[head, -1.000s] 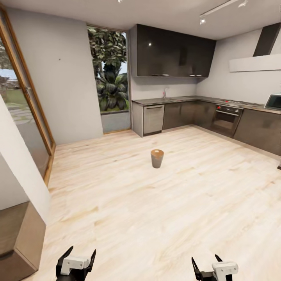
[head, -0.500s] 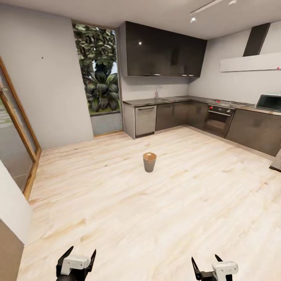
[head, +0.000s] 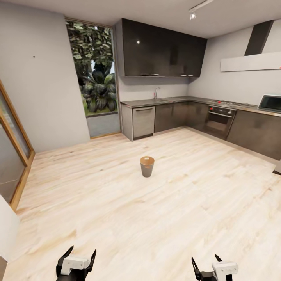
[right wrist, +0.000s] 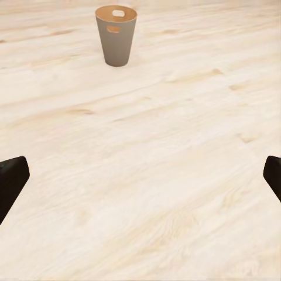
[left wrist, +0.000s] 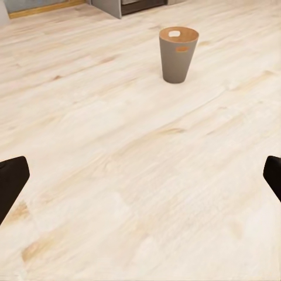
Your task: Put the three can of soda from the living room inside the tash can in the kitchen.
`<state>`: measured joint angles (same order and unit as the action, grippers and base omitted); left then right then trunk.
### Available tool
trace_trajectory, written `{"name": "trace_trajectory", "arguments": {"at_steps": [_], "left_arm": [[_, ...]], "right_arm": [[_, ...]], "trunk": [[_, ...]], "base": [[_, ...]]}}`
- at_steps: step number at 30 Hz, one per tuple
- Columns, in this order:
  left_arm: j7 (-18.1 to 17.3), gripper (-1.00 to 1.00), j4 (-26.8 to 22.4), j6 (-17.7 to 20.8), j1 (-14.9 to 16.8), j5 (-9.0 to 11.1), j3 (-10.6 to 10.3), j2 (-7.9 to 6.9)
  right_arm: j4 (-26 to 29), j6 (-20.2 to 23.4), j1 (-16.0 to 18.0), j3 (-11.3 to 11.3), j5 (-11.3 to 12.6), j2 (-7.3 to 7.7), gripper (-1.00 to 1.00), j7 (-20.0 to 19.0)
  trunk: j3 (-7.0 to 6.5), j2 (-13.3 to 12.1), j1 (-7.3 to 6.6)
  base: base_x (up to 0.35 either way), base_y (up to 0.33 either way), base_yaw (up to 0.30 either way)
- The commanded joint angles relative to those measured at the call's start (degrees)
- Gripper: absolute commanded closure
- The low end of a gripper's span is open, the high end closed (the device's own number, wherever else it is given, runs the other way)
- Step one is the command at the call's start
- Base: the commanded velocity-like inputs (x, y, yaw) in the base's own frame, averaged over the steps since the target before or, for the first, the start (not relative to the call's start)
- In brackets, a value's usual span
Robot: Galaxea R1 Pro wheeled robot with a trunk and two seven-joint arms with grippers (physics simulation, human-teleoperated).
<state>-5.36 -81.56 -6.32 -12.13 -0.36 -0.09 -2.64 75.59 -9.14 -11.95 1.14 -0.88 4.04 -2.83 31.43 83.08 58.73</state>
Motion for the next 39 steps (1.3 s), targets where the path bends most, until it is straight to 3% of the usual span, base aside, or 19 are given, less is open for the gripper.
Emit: {"name": "trace_trajectory", "arguments": {"at_steps": [1, 28, 39], "left_arm": [[0.0, -1.0, 0.0, 0.0, 0.0, 0.0, 0.0, 0.0], [0.0, -1.0, 0.2, 0.1, 0.0, -0.1, 0.1, 0.0], [0.0, -1.0, 0.1, 0.0, 0.0, 0.0, -0.1, 0.0]], "right_arm": [[0.0, 0.0, 0.0, 0.0, 0.0, 0.0, -1.0, 0.0], [0.0, 0.0, 0.0, -0.1, -0.1, 0.0, -1.0, 0.0], [-0.2, 0.0, 0.0, -0.1, 0.0, 0.0, -1.0, 0.0]], "trunk": [[0.0, 0.0, 0.0], [0.0, 0.0, 0.0], [-0.03, 0.0, 0.0]], "base": [[0.313, -0.111, 0.0], [0.313, -0.115, 0.0], [0.313, -0.121, 0.12]]}}
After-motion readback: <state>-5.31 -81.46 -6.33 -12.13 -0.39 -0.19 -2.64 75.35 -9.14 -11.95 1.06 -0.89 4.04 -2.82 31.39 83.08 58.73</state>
